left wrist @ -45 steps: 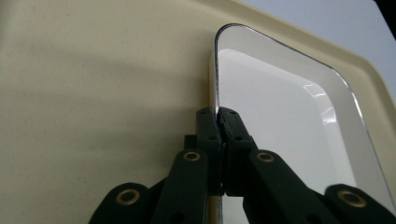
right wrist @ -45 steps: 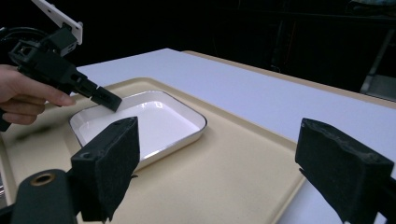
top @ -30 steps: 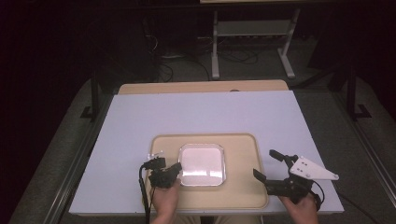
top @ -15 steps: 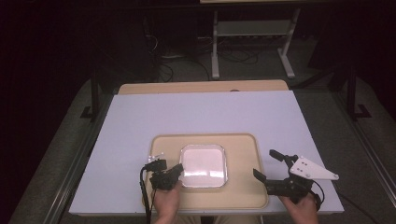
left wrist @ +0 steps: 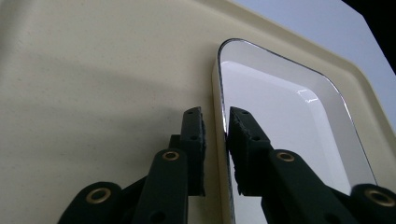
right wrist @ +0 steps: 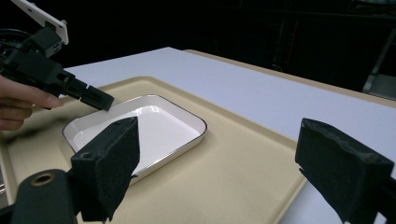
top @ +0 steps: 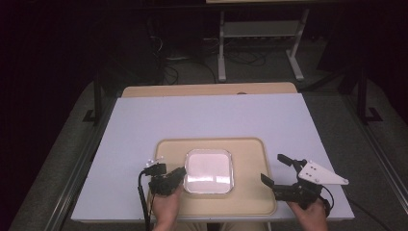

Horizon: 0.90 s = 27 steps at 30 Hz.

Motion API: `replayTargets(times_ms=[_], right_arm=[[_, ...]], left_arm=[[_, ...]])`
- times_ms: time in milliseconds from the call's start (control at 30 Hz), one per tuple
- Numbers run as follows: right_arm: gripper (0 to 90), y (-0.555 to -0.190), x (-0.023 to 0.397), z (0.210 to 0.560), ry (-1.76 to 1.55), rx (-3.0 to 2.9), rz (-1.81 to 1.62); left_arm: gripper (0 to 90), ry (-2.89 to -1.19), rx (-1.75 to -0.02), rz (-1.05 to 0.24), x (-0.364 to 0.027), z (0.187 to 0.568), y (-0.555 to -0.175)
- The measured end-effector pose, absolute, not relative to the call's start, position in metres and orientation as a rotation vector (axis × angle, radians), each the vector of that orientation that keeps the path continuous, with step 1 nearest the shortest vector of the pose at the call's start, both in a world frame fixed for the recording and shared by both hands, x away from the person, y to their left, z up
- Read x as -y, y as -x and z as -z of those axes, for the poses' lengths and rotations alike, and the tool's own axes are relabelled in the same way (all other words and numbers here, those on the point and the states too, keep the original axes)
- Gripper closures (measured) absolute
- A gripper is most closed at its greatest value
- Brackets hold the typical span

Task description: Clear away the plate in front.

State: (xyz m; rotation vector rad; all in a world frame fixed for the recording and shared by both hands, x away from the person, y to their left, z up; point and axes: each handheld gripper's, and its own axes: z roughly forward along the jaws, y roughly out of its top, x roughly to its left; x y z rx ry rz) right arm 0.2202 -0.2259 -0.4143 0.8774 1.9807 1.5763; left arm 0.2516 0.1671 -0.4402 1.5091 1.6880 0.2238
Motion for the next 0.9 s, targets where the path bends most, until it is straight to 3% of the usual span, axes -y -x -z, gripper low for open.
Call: replayTargets(times_ms=[533, 900], right_arm=[[13.0, -0.222, 0.225, 0.416, -0.884, -1.988, -1.565], [13.0, -0.223, 0.226, 0.417, -0.891, -1.994, -1.558]], left_arm=[[62.0, -1.588, -1.535, -0.24, -0.175, 0.431, -0.25], [58.1, -1.657, -1.397, -0.279, -0.179, 0.421, -0.256]])
